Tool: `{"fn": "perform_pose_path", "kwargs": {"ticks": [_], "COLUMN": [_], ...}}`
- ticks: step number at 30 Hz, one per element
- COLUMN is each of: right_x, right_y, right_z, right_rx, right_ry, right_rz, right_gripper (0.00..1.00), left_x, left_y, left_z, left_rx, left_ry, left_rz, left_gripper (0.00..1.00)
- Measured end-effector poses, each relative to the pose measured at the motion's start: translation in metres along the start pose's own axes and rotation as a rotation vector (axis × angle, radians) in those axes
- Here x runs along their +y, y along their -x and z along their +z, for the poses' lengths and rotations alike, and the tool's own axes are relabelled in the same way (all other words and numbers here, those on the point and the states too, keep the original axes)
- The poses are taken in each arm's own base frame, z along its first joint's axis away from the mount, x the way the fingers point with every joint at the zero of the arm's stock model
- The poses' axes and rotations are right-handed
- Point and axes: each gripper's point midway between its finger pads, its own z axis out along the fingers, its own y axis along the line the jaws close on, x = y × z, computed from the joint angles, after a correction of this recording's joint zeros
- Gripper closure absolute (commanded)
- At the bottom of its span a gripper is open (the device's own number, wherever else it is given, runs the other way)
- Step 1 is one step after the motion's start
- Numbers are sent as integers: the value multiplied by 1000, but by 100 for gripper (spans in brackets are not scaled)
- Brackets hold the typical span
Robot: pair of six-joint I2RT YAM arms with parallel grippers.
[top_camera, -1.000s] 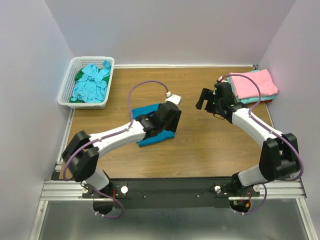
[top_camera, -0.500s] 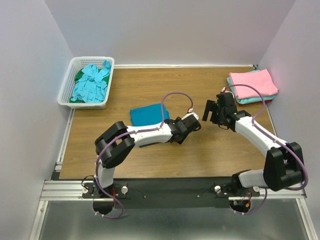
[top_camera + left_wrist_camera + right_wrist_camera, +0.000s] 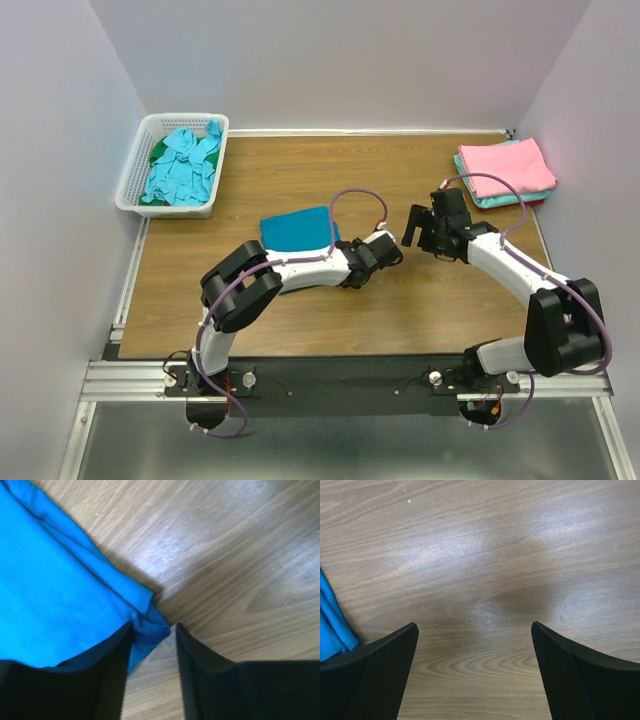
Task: Fold and stack the t-shirts
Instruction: Neatly place the folded tshirt to the corner
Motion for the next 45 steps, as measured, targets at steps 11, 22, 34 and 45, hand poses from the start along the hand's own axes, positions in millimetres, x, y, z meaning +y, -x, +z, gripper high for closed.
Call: {"fn": "perform_pose_path", "kwargs": {"ticks": [11,22,34,45], "right_x": [20,88,163,225], "right_y": [-25,-32,-32,-84], "right_z": [13,41,52,45], "right_rx": [104,241,378,532], "right_ry": [101,397,782,896], "right_rz": [71,266,451,333], "right_gripper": [0,1,6,51], "left_x": [8,24,24,23], "left_y": [-1,20,18,18], "left_z": [-3,-43,-43,-43], "left_rx": [-17,-139,-141,-141], "left_ry": [38,7,4,2], "left_rz": [-13,-80,-85,-86], "left_gripper": [100,100,100,100]}}
